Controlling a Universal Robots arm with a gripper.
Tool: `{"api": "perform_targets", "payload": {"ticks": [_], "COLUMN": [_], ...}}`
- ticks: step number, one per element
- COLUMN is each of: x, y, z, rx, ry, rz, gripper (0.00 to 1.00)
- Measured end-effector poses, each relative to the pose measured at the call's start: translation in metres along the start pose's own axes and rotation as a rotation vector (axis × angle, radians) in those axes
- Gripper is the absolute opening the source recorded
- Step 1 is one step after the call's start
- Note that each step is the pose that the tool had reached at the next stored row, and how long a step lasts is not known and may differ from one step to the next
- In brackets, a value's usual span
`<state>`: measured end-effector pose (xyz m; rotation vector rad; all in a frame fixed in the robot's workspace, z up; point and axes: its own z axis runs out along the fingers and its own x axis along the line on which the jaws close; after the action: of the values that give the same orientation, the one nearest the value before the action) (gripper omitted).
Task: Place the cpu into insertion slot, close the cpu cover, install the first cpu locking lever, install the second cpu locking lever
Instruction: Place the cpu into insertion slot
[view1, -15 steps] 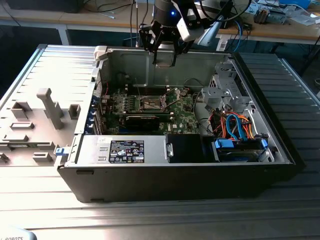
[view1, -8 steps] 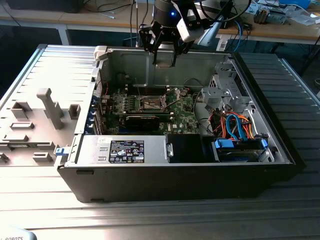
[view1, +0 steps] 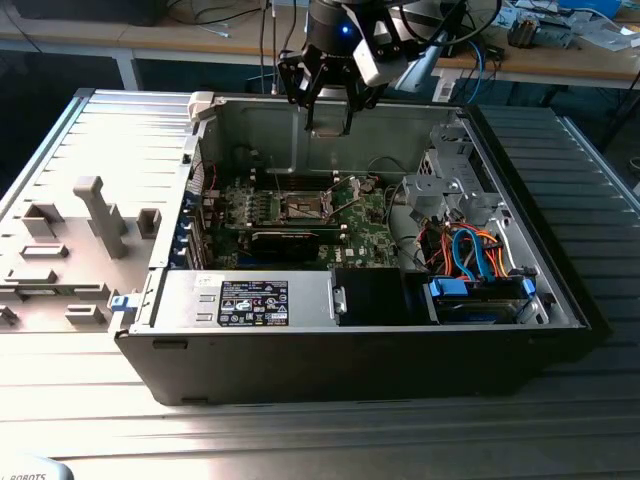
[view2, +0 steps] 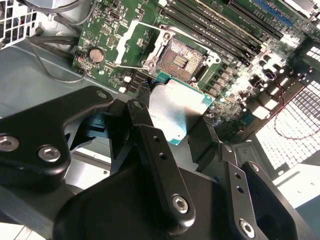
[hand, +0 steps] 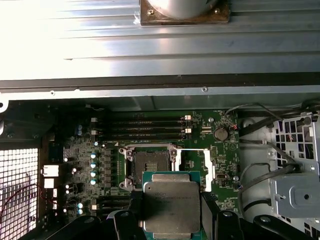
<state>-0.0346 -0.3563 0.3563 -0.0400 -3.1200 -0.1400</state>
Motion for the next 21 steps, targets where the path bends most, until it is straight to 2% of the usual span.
{"api": "perform_targets", "payload": {"ticks": [3,21], "x": [-0.0001,-0.0001], "y": [-0.0002,-0.0006], "z": [0.0025,0.0071], "rx": [0.0000,0.0000], "ry": [0.0001,0.0000], "rz": [0.000,0.000], "gripper": [0.54,0.54]}}
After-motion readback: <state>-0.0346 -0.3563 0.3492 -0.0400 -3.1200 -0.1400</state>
